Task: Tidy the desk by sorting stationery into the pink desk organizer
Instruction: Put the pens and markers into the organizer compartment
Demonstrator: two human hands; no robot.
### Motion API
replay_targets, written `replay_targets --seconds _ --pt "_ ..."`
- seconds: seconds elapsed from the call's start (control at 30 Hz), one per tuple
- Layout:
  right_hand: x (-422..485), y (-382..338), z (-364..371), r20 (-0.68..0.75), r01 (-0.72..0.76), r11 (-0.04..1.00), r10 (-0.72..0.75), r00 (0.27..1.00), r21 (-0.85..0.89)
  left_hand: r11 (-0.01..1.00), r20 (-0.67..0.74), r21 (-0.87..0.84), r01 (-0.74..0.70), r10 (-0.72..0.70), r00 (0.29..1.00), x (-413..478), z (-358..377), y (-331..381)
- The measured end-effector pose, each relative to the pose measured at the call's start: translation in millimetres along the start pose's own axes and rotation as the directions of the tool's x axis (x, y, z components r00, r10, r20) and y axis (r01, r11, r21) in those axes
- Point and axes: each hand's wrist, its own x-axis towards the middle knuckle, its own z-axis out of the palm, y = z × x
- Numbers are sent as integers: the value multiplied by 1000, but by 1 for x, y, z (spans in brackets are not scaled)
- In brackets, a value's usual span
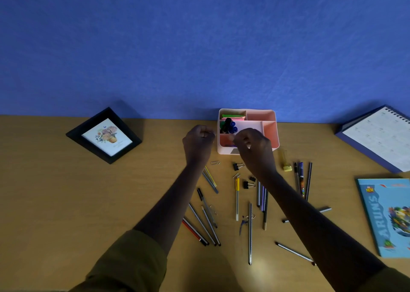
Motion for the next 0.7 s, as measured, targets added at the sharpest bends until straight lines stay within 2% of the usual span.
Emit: replay_targets --seconds 0.1,0.2,0.3,0.5,0.7 --pt "11 2 1 -57 -51 999 52 997 8 996 11 21 -85 85 996 1 1 2" --pt "22 2 6 -21 -119 993 118 993 -12 979 50 57 -196 194 980 3 2 7" --pt "31 0 9 14 -114 993 115 993 -34 954 78 80 -288 282 956 7 3 14" --pt "44 -2 10 25 -25 995 27 999 -93 921 119 146 -361 345 931 16 8 21" --pt "55 -6 8 35 31 996 -28 999 -87 915 148 182 -360 337 930 26 11 24"
